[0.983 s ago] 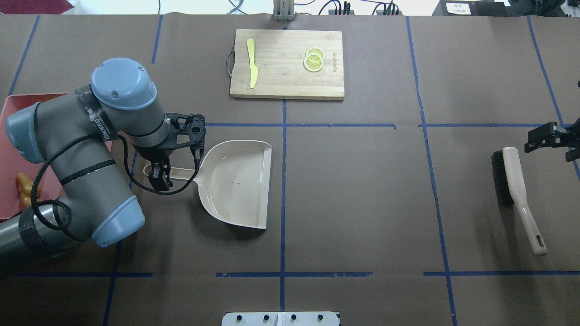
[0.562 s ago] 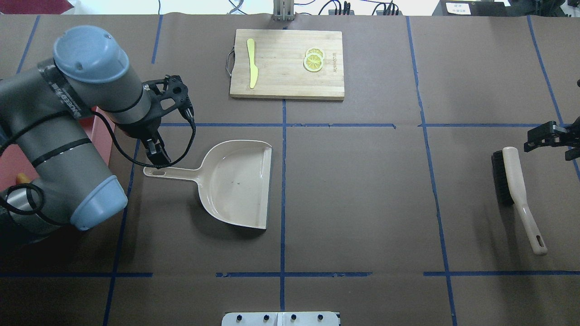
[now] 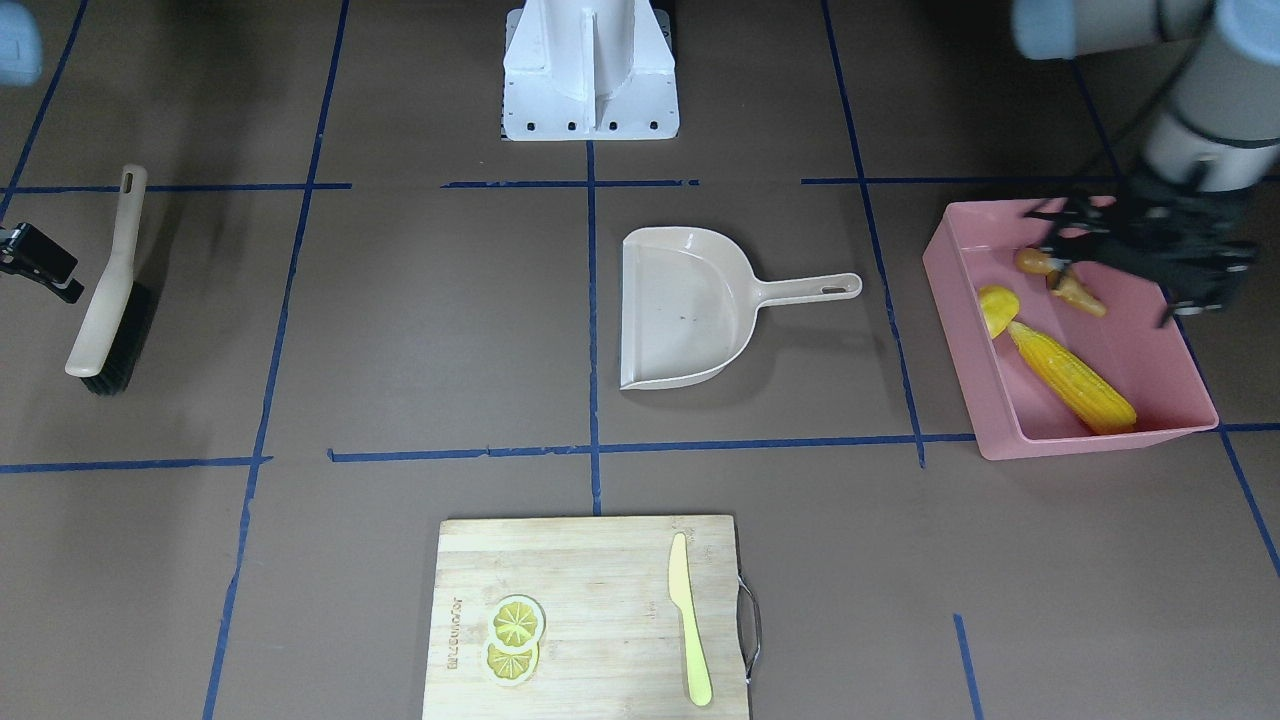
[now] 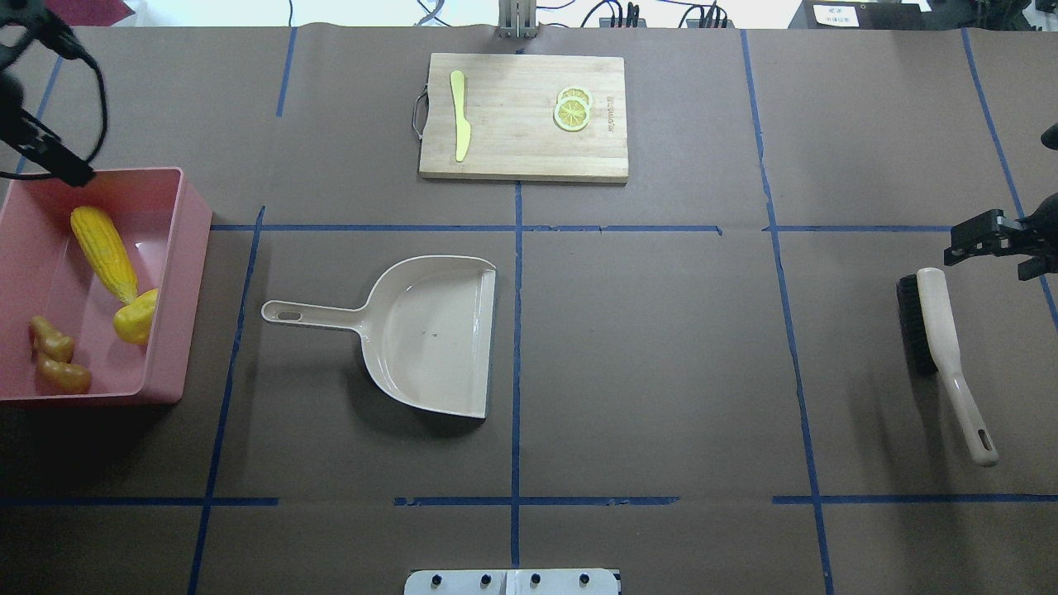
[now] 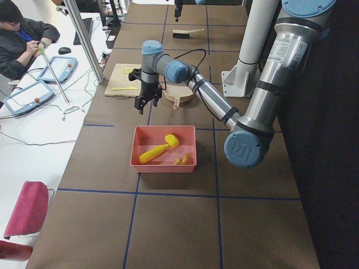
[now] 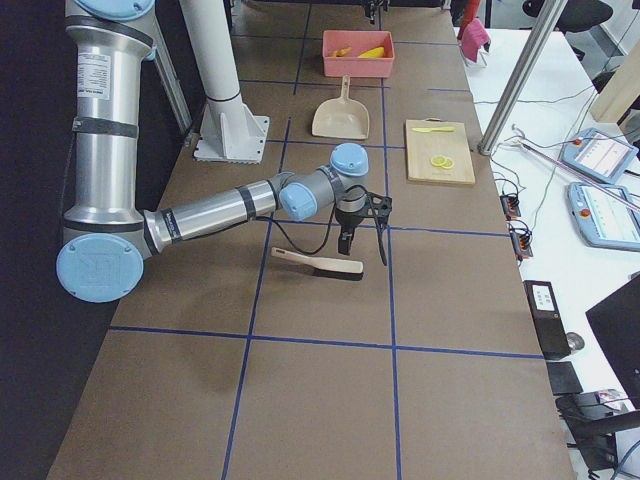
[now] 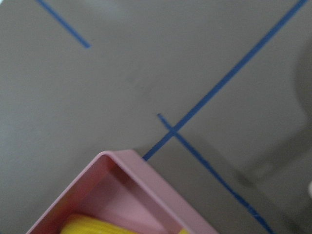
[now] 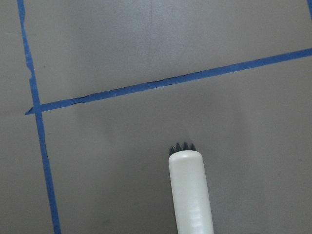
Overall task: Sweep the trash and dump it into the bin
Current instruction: 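Release the brush and raise the right gripper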
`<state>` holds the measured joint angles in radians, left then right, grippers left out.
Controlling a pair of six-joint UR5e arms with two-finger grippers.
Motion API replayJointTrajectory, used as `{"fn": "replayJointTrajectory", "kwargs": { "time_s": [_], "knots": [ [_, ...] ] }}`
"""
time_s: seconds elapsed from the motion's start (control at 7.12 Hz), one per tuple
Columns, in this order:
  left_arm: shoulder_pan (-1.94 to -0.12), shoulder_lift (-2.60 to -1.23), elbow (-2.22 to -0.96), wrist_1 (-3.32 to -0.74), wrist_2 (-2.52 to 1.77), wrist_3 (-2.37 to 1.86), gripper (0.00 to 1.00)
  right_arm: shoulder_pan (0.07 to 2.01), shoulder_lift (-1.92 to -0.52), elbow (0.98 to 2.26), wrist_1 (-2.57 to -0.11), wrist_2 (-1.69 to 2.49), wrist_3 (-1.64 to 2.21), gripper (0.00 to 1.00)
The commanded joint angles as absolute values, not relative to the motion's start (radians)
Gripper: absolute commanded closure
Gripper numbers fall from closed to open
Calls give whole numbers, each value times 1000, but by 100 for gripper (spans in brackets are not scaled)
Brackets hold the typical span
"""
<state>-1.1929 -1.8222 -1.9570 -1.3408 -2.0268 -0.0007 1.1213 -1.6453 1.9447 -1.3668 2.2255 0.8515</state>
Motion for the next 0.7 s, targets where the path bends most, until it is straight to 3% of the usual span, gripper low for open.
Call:
{"fn": "replayJointTrajectory", "kwargs": {
  "time_s": [0.0, 0.56],
  "knots": [
    [-1353, -1738, -1876, -1325, -2080, -2, 0, 1153, -1631, 1939, -1377, 2229, 789, 0],
    [-1491, -1658, -1700, -1342, -2298, 11, 0, 1457, -1686, 1772, -1488, 2370, 115, 0]
  ]
}}
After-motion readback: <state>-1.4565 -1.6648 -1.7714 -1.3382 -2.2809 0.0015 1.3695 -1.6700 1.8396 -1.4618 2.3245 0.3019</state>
